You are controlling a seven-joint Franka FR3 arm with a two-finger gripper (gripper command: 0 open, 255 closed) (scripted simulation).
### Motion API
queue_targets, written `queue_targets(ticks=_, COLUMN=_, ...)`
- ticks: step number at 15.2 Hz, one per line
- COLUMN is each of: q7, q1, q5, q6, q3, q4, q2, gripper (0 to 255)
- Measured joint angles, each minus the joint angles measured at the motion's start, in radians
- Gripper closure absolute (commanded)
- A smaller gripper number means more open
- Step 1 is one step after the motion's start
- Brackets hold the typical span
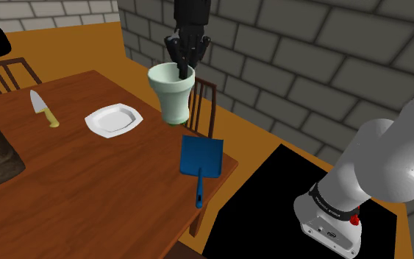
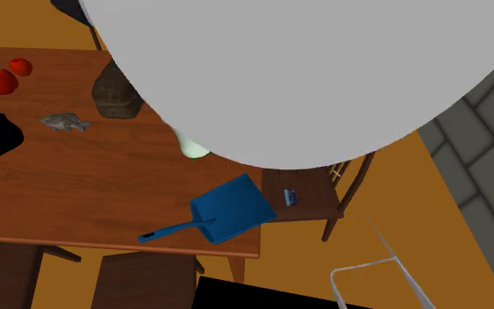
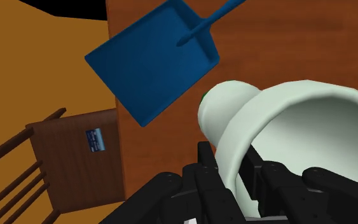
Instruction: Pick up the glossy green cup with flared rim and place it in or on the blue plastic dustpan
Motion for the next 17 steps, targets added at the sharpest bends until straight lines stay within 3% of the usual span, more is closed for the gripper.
queue_targets(ticks=8, q7=-0.043, q1=0.003, q5=0.051, q6=-0.079, q3=-0.038, q4=-0.220, q2=-0.299, gripper=255)
queue_targets(ticks=17, q7=-0.062, q1=0.007, q5=0.061, q6=0.021, q3=-0.036, q4=-0.362, q2=-0.339, gripper=255)
